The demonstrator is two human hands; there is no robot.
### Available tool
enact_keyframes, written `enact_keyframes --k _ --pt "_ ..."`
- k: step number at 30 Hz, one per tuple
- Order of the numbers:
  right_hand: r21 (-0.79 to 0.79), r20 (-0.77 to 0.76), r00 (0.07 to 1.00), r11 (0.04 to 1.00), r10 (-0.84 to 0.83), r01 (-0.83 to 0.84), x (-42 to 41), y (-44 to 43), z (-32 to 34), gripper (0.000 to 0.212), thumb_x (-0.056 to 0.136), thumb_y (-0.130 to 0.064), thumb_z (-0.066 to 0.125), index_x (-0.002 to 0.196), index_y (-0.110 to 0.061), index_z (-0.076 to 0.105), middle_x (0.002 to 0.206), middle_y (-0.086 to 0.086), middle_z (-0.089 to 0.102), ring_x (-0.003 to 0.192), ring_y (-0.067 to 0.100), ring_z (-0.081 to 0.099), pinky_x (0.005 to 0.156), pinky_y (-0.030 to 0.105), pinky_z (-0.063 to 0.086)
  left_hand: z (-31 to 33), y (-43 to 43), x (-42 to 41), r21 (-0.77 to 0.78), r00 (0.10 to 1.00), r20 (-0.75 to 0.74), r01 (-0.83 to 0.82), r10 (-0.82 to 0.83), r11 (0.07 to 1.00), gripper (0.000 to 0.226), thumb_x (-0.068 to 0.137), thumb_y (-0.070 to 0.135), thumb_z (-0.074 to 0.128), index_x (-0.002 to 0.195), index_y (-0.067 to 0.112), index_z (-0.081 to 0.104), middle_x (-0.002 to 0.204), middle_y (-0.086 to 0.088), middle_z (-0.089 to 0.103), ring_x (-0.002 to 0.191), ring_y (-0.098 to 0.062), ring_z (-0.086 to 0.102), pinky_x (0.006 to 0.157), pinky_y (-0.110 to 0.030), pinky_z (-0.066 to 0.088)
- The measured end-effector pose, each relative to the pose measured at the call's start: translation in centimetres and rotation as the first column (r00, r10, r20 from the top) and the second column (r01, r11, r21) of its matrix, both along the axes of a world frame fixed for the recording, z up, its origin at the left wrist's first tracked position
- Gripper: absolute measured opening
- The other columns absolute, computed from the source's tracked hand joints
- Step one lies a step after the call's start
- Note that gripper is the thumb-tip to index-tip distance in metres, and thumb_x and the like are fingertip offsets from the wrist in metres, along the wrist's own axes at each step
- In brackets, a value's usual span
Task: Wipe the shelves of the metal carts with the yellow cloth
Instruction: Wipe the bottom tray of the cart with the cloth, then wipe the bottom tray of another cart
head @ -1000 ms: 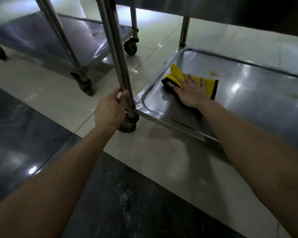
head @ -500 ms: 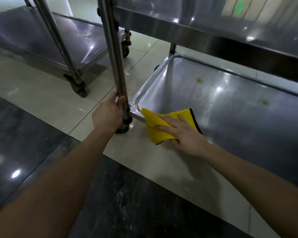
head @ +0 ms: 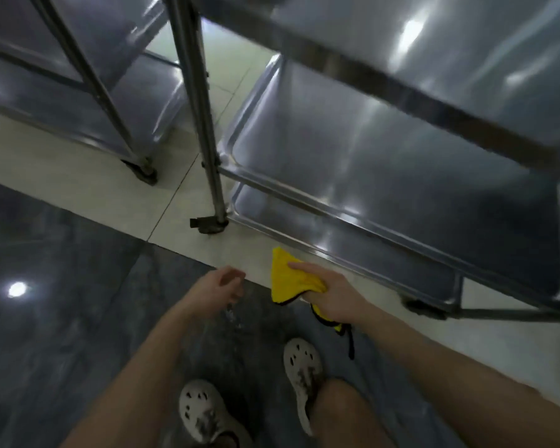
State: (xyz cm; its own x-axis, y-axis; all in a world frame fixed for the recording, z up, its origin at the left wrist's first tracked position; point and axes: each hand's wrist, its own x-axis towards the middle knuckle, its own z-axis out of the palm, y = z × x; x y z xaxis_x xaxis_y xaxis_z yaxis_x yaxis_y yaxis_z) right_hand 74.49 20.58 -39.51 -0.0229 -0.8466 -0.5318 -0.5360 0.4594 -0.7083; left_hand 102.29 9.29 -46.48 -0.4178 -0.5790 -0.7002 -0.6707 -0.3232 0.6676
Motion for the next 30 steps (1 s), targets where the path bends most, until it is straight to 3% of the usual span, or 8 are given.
enact_keyframes --k 4,10,13,16,19,22,26,30 --pt "0.059 0.139 0.958 0.968 -0.25 0.244 2.2 3.9 13.6 0.081 0.094 -0.013 0.077 0.161 -0.03 0.034 0.138 0.003 0.067 0.112 0.019 0.066 0.109 0.043 0.051 15.7 3.6 -2.3 0.163 0.99 -0.142 0.013 0.01 0.987 0.026 0.11 0.047 0.06 0.119 0.027 0.074 0.103 -0.004 0.082 0.093 -0.015 0.08 0.087 -0.04 0.062" --pt "-0.023 0.271 0.828 0.857 -0.491 0.515 1.4 10.7 28.6 0.042 0.084 -0.046 0.07 0.122 -0.028 0.064 0.113 0.001 0.072 0.108 0.021 0.067 0.104 0.051 0.052 34.8 8.3 -10.9 0.263 0.896 -0.406 -0.073 0.179 0.962 0.017 0.11 0.021 0.059 0.11 0.007 0.069 0.101 -0.009 0.079 0.095 -0.021 0.077 0.08 -0.035 0.065" --pt "-0.109 0.343 0.764 0.785 -0.546 0.609 -0.7 15.5 32.7 0.028 0.091 -0.041 0.074 0.118 -0.039 0.071 0.113 -0.004 0.071 0.111 0.015 0.066 0.103 0.042 0.053 40.4 12.2 -16.3 0.092 0.911 -0.412 0.059 -0.016 0.994 0.014 0.109 0.013 0.061 0.101 0.003 0.067 0.089 -0.005 0.069 0.086 -0.015 0.068 0.074 -0.031 0.064" --pt "-0.112 0.476 0.594 0.626 -0.648 0.772 -3.8 21.3 35.1 0.052 0.088 -0.056 0.081 0.131 -0.029 0.071 0.126 0.004 0.074 0.123 0.024 0.069 0.107 0.044 0.055 43.9 17.4 -22.6 -0.082 0.869 -0.419 0.251 -0.262 0.964 0.014 0.11 0.012 0.061 0.103 0.002 0.067 0.09 -0.008 0.066 0.084 -0.014 0.063 0.074 -0.03 0.061" --pt "-0.129 0.427 0.445 0.434 -0.787 0.892 -9.4 28.3 35.9 0.021 0.102 -0.036 0.071 0.122 -0.028 0.074 0.119 -0.002 0.077 0.115 0.015 0.072 0.102 0.039 0.056 46.1 22.2 -29.5 -0.217 0.795 -0.395 0.408 -0.461 0.887 0.014 0.11 0.018 0.063 0.103 0.006 0.066 0.087 -0.004 0.067 0.083 -0.015 0.059 0.08 -0.035 0.05" --pt "-0.129 0.283 0.325 0.3 -0.902 0.945 -16.7 36.7 36.8 0.015 0.105 -0.017 0.064 0.102 -0.027 0.075 0.096 -0.015 0.079 0.094 0.003 0.072 0.076 0.013 0.05 47.4 25.8 -37.0 -0.42 0.716 -0.265 0.517 -0.646 0.746 0.014 0.111 0.033 0.062 0.097 0.033 0.064 0.075 0.018 0.059 0.071 -0.002 0.052 0.071 -0.033 0.043" --pt "-0.266 0.053 0.266 0.243 -0.962 0.933 -27.7 47.5 39.6 0.012 0.096 -0.011 0.07 0.093 -0.023 0.067 0.083 0.004 0.069 0.076 0.007 0.061 0.067 0.035 0.046 49.8 29.1 -47.0 -0.58 0.67 -0.161 0.53 -0.725 0.618 0.012 0.11 0.043 0.059 0.098 0.042 0.061 0.079 0.021 0.061 0.07 0.001 0.056 0.065 -0.031 0.044" --pt "-0.412 -0.145 0.261 0.299 -0.954 0.861 -38.6 54.7 43.1 0.019 0.093 -0.002 0.068 0.094 -0.021 0.071 0.091 0.003 0.071 0.089 0.026 0.066 0.078 0.047 0.053 52.7 30.4 -55.9 -0.647 0.573 -0.106 0.581 -0.813 0.494 0.015 0.105 0.038 0.07 0.093 0.044 0.065 0.079 0.008 0.064 0.074 -0.008 0.06 0.072 -0.036 0.047"
